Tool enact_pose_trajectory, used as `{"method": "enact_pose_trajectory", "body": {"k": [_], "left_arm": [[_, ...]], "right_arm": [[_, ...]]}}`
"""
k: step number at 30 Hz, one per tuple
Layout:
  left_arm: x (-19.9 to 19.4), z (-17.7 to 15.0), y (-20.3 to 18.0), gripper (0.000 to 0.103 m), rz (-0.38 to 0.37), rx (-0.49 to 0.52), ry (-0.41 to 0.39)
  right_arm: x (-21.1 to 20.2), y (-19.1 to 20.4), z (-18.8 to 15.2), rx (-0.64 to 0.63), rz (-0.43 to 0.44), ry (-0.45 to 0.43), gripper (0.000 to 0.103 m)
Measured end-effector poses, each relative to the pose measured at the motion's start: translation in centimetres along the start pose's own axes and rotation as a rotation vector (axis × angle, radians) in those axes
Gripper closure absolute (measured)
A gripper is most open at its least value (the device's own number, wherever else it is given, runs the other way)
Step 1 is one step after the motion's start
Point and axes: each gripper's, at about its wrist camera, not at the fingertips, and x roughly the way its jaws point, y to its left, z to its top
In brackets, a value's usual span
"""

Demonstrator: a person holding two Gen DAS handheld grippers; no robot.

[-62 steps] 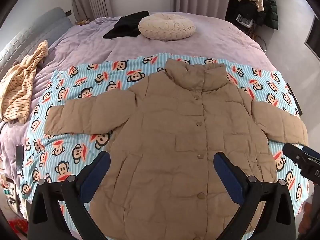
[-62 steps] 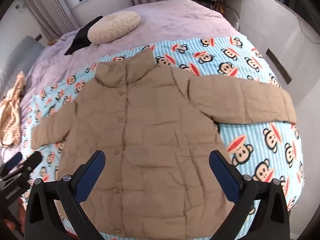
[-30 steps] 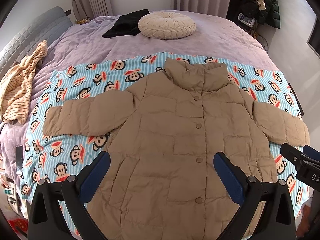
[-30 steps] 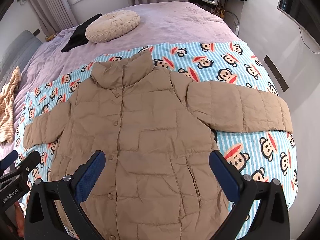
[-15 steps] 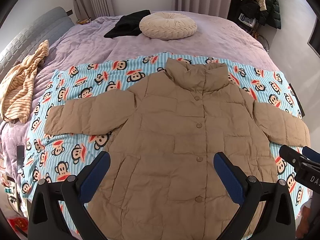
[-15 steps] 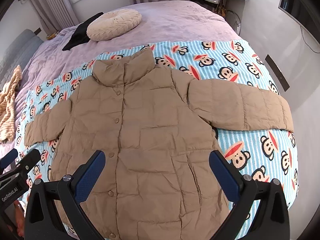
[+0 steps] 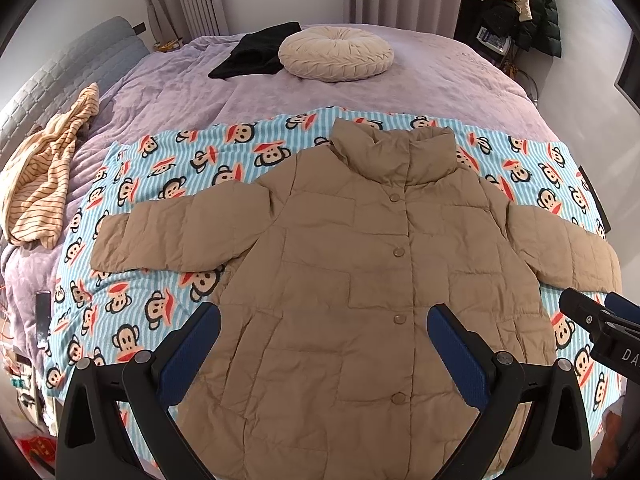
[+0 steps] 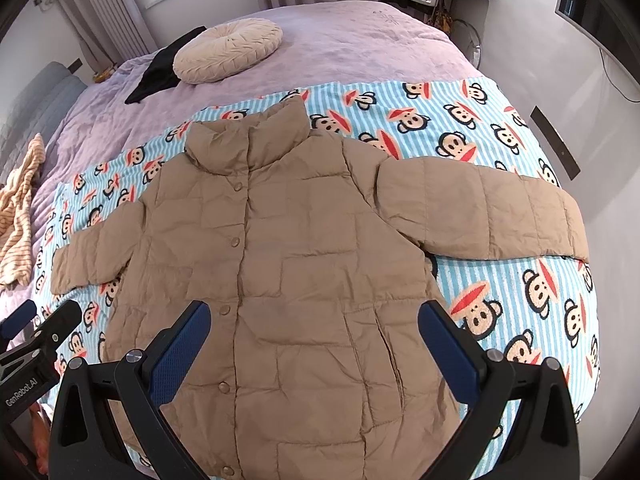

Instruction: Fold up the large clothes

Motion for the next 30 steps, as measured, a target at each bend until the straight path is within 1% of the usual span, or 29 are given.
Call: {"method": "enact_pose_trajectory", "body": {"k": [25, 30], "left_arm": [[-0.47, -0.23, 0.02, 0.0, 0.01, -0.009, -0.006], [-0.42, -0.22, 0.08, 0.0, 0.009, -0.013, 0.004]], "right_arm": [[-0.03, -0.02, 0.04, 0.004, 0.004, 0.009, 0.0], [-0.08, 0.04, -0.04, 0.001, 0.004, 0.01, 0.0]]}}
